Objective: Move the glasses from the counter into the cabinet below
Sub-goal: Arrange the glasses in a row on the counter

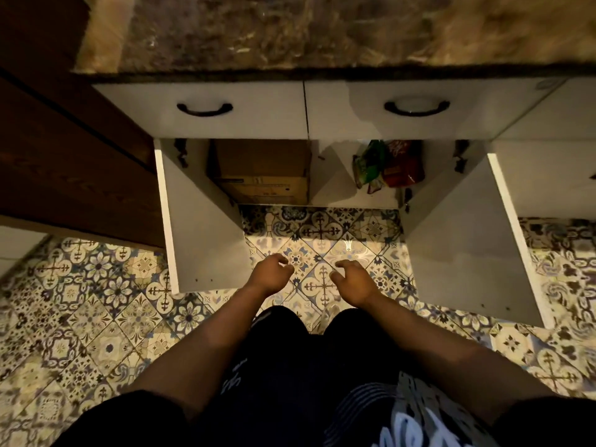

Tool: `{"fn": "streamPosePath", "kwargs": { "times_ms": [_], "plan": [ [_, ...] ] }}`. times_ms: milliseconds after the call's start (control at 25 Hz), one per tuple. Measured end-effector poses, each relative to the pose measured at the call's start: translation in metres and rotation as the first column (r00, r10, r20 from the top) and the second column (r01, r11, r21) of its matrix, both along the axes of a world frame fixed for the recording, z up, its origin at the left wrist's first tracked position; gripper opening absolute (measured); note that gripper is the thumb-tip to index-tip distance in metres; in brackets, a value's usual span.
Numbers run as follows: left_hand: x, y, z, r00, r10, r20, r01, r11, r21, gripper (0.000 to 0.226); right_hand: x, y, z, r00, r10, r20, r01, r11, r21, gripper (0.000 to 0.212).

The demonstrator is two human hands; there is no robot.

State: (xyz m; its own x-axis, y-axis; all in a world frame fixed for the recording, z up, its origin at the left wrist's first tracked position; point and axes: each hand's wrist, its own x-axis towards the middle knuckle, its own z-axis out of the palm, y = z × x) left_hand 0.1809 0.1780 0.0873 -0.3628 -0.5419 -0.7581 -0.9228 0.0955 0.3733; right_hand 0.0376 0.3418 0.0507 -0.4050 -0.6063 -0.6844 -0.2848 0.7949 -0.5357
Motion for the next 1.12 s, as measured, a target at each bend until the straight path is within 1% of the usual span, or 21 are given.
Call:
{"fn": "streamPosePath", "kwargs": {
  "times_ms": [160,320,440,560,680,800,920,1000,1120],
  "plan": [
    [-0.031,-0.025,0.025,0.991,0.015,-0.130,-0.026,0.996,-0.083,0.039,-0.031,-0.027,0.027,0.999,-0.021,-0.037,0.017,0.995,-0.099,0.046],
    [-0.063,-0.064,0.050,0.971,0.020,-0.237,-0.053,0.989,-0.136,0.035,-0.057,-0.069,0.057,0.991,-0.076,-0.107,0.051,0.976,-0.214,0.045],
    [-0.085,-0.103,0.073,0.931,0.032,-0.363,-0.102,0.979,-0.177,0.032,-0.074,-0.109,0.084,0.984,-0.117,-0.134,0.066,0.940,-0.335,0.043],
    [-0.104,-0.146,0.099,0.875,0.046,-0.482,-0.154,0.971,-0.186,0.026,-0.093,-0.154,0.117,0.980,-0.179,-0.088,0.121,0.885,-0.450,0.040],
    [-0.124,-0.191,0.125,0.794,0.101,-0.600,-0.213,0.970,-0.118,0.016,-0.117,-0.200,0.150,0.965,-0.246,-0.094,0.158,0.828,-0.538,0.037],
    [-0.142,-0.226,0.147,0.706,0.171,-0.687,-0.236,0.972,-0.001,0.012,-0.139,-0.235,0.177,0.929,-0.360,-0.086,0.232,0.749,-0.621,0.032],
    [-0.160,-0.251,0.165,0.592,0.251,-0.766,-0.229,0.964,0.139,0.006,-0.156,-0.260,0.199,0.895,-0.444,-0.046,0.301,0.676,-0.673,0.028],
    [-0.175,-0.266,0.175,0.536,0.267,-0.801,-0.207,0.961,0.182,0.007,-0.170,-0.274,0.212,0.893,-0.450,-0.027,0.301,0.640,-0.706,0.025],
    [-0.202,-0.284,0.189,0.455,0.325,-0.829,-0.242,0.941,0.236,0.007,-0.203,-0.291,0.222,0.902,-0.431,-0.029,0.260,0.595,-0.761,0.024]
  ]
}}
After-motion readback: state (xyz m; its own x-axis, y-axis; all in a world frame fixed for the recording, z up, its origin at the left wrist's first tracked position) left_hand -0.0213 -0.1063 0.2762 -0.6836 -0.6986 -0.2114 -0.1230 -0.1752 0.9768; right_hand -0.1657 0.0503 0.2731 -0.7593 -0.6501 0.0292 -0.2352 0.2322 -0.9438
